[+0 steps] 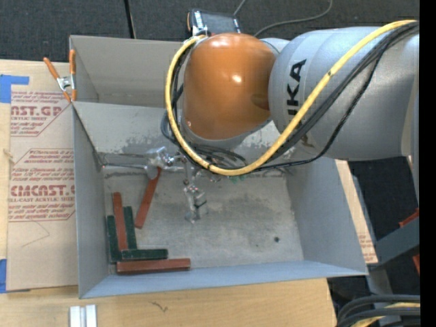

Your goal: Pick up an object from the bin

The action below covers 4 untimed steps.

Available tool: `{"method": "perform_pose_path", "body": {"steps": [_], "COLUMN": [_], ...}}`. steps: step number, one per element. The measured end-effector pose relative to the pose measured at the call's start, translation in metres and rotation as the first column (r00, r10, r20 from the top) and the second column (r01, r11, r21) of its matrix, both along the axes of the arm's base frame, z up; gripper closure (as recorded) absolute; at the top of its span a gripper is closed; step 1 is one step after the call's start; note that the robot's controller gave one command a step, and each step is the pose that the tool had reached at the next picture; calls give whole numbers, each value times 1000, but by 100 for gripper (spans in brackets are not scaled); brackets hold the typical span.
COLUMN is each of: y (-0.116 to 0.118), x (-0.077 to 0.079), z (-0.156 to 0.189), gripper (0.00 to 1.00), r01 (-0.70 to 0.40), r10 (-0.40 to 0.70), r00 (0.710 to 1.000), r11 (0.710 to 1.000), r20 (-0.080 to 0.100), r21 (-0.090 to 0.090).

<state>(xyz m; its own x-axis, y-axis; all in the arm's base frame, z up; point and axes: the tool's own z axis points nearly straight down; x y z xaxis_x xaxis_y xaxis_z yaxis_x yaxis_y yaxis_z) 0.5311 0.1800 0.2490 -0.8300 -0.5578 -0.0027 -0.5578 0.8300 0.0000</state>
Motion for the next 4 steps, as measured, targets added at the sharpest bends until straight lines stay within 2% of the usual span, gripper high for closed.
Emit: {"method": "perform_pose_path", "body": {"steps": [1,2,3,4], "y": [-14,17,17,5], "x": [44,61,61,61], "z": [-145,-179,-177,2], "gripper": [0,0,100,100], "r01": [-325,-434,-433,-439], "r10": [325,434,433,439], "r00": [946,901,901,899], "r11": [946,901,901,899], "r20": [-5,3,4,10], "r21": [0,0,0,-2]}}
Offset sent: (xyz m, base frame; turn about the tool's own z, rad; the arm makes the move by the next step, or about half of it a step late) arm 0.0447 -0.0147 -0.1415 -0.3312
